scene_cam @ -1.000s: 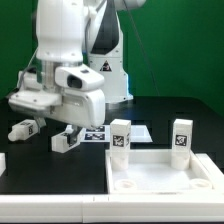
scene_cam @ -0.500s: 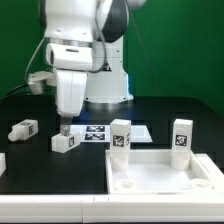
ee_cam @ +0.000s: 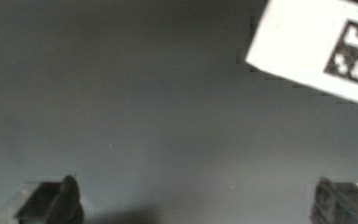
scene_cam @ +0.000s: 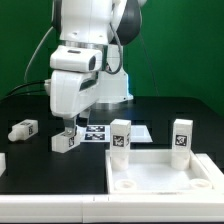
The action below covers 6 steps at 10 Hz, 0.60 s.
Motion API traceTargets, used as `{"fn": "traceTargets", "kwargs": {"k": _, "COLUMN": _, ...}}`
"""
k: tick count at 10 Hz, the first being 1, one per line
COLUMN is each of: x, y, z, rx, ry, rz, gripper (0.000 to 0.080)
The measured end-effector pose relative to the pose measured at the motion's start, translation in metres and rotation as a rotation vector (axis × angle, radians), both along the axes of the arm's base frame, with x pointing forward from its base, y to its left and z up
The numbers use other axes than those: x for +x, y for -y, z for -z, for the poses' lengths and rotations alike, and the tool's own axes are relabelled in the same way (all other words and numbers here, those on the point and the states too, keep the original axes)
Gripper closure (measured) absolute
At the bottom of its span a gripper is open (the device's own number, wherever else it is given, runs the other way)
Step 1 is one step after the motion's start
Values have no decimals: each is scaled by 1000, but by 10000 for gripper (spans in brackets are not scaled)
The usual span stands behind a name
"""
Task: Assemble square table
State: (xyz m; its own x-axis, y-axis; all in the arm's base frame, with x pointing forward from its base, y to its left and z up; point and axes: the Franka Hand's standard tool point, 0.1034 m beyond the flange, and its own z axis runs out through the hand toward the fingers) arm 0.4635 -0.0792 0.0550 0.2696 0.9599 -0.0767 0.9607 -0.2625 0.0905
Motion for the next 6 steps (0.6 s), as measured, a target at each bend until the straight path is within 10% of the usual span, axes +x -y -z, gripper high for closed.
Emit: {"fn": "traceTargets", "kwargs": {"k": 6, "x": -6, "y": 38, "z": -2, "rx": 95, "ry": 4, "rz": 794, "gripper": 150}}
